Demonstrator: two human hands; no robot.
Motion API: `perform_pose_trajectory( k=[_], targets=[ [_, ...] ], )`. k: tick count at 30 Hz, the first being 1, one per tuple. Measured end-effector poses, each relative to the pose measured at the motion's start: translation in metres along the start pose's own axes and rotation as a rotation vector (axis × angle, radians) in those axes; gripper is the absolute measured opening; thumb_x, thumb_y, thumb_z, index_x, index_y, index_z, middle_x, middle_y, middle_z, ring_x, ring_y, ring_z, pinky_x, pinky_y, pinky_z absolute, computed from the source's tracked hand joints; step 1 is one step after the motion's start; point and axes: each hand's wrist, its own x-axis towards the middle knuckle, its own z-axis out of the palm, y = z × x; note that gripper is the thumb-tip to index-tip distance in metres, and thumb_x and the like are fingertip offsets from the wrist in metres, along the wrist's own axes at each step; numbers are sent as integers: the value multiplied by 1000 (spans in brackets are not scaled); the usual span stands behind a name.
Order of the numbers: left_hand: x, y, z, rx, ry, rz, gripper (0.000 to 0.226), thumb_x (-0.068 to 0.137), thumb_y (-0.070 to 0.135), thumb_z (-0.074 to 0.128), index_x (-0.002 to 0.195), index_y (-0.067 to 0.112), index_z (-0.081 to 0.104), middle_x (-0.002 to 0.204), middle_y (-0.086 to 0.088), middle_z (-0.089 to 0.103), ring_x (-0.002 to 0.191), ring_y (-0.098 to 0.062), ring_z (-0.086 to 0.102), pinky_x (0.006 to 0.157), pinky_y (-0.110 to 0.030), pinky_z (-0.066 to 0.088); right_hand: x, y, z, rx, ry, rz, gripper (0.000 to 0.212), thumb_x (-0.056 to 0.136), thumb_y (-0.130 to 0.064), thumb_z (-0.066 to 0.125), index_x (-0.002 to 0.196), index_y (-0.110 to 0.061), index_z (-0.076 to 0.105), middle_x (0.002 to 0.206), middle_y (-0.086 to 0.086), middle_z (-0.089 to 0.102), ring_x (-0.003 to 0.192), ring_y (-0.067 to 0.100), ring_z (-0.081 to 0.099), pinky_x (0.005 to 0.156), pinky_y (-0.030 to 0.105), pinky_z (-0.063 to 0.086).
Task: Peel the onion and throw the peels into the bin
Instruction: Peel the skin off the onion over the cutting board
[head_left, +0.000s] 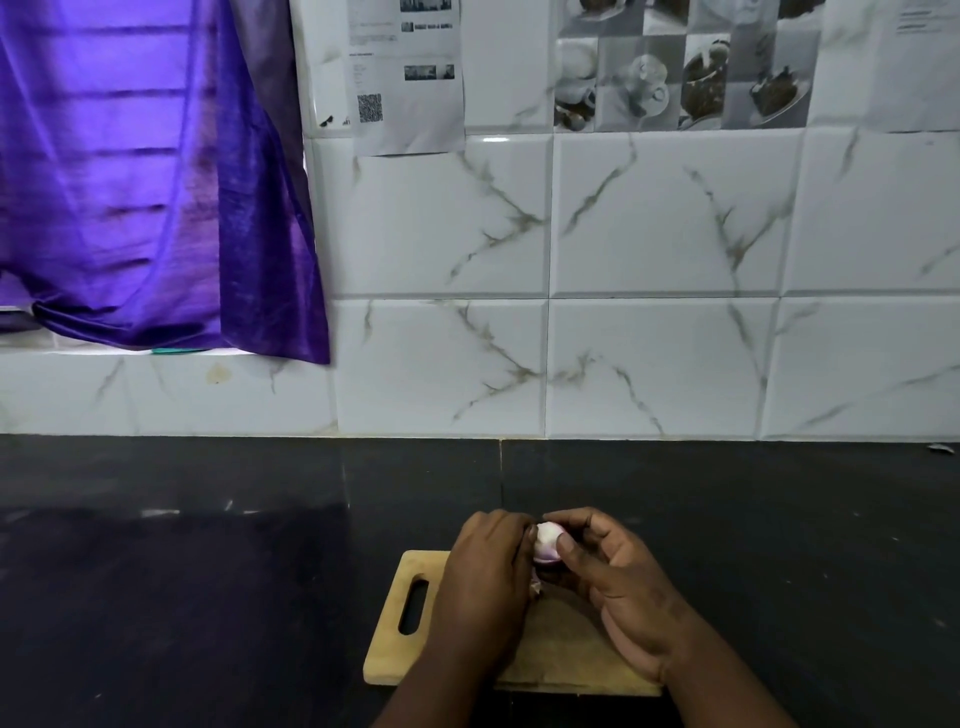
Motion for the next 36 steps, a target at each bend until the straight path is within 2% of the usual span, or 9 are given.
perform_pose_trajectory(
  k=[2, 5, 8, 11, 15, 19, 25, 30, 36],
  targets=[
    [0, 2, 0, -5, -39, -5, 61, 87, 57, 24, 119, 27, 67, 113, 11, 66, 102, -4, 53, 81, -9, 38, 0, 0, 0, 1, -4, -1, 35, 84, -12, 72, 117, -1, 70, 118, 22, 75, 102, 30, 75, 86, 38, 61],
    [-1, 2, 0, 8, -77, -19, 73, 80, 59, 15, 120, 25, 66, 117, 9, 65, 106, -6, 54, 83, -9, 36, 0, 0, 0, 5, -5, -2, 34, 84, -11, 73, 116, 0, 71, 117, 23, 75, 102, 30, 75, 85, 38, 61],
    [0, 1, -1, 16, -55, -15, 47, 94, 50, 35, 116, 23, 67, 109, 12, 62, 101, -6, 53, 80, -10, 37, -1, 1, -1, 11, -16, -16, 33, 84, -9, 72, 115, 1, 71, 118, 24, 74, 102, 31, 74, 85, 38, 61],
    [1, -1, -1, -46, 26, -54, 13, 104, 22, 55, 106, 25, 67, 97, 18, 58, 89, 1, 51, 74, -10, 39, -1, 2, 0, 30, -28, -29, 32, 85, -6, 69, 115, 2, 71, 119, 24, 74, 103, 32, 73, 85, 38, 62],
    [0, -4, 2, -93, 118, -107, 19, 105, 18, 54, 94, 29, 63, 88, 17, 60, 87, 0, 54, 70, -12, 41, 0, 3, 2, 66, -49, -15, 31, 84, -4, 69, 115, 1, 72, 120, 26, 73, 105, 33, 72, 88, 40, 63],
    [3, -12, 5, -79, 190, -234, 22, 104, 19, 53, 88, 28, 64, 85, 13, 62, 85, -6, 56, 69, -23, 43, 0, -1, 0, 178, -64, -10, 38, 80, -9, 73, 116, 3, 70, 121, 27, 73, 106, 38, 72, 84, 41, 65],
    [-2, -7, 3, 73, 74, -94, 20, 92, 32, 61, 106, 35, 75, 104, 19, 65, 101, -3, 53, 91, -25, 46, 4, 2, -2, 175, -31, 23, 40, 86, -11, 70, 126, -4, 69, 128, 19, 72, 116, 30, 72, 90, 37, 63],
    [-1, -6, 3, -39, 72, -61, 40, 93, 56, 41, 98, 33, 74, 95, 21, 63, 94, 3, 53, 82, -25, 48, 3, 0, 0, 95, 18, -9, 36, 87, -12, 70, 121, -5, 71, 125, 18, 74, 111, 32, 72, 96, 47, 57],
    [-2, -7, 3, -102, 110, -55, 27, 97, 49, 46, 93, 31, 65, 89, 17, 60, 90, -2, 54, 72, -21, 44, 2, 0, 2, 18, 38, -35, 33, 79, -6, 84, 110, -9, 75, 121, 21, 74, 111, 35, 71, 97, 48, 57]
  ],
)
